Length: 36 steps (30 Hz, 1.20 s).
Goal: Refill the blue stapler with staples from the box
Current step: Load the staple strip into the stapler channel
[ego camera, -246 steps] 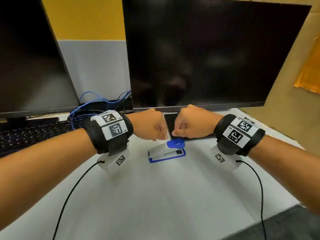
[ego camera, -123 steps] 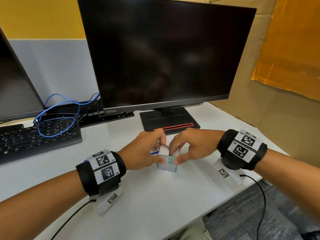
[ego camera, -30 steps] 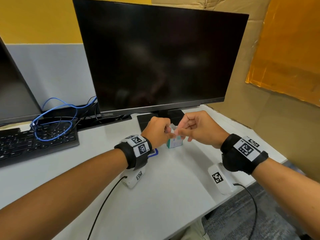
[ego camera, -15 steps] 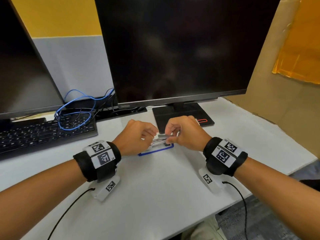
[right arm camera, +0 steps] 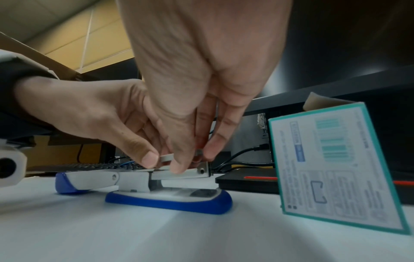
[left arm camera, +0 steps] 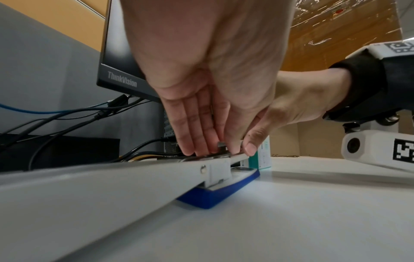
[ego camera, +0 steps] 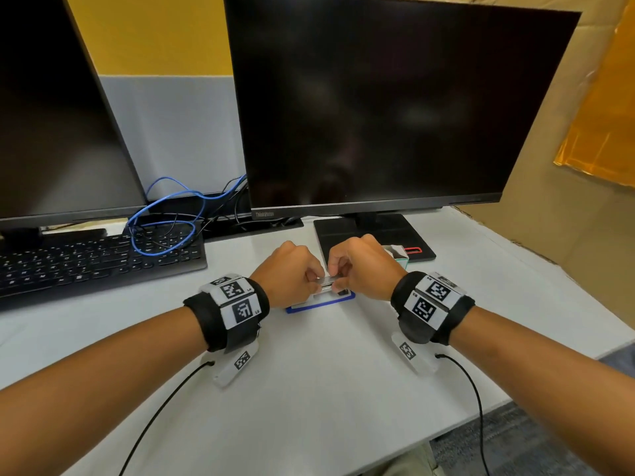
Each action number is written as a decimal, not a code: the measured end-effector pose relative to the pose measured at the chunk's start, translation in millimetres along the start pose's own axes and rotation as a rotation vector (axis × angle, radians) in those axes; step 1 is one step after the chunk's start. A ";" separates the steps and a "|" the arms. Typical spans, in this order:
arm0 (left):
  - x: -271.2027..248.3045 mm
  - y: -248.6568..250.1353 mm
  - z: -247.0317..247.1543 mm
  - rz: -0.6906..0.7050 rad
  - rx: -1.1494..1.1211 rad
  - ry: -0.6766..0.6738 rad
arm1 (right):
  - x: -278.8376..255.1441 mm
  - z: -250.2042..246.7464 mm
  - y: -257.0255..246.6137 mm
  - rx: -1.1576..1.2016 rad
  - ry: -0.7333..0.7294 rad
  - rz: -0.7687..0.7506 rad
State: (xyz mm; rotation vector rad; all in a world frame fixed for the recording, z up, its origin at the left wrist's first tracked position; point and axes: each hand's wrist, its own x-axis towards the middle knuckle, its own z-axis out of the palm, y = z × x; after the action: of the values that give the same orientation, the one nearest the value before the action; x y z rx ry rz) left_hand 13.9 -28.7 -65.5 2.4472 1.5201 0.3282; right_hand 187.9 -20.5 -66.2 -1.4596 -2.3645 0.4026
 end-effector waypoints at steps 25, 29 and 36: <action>-2.9 -8.6 5.8 -0.031 0.019 -0.019 | 1.1 -1.8 2.9 -0.089 -0.082 -0.071; -11.3 -18.4 3.0 -0.039 0.034 -0.042 | -1.3 -7.1 6.3 -0.081 -0.076 -0.073; -30.6 -37.5 -9.3 -0.061 0.095 -0.116 | -3.0 -10.0 5.0 -0.070 -0.173 -0.079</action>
State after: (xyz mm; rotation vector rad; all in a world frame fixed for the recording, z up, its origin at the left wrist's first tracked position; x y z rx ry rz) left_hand -34.0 -39.3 -70.6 2.4378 1.5912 0.1026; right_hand 197.4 -20.4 -59.6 -1.4072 -2.5869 0.4465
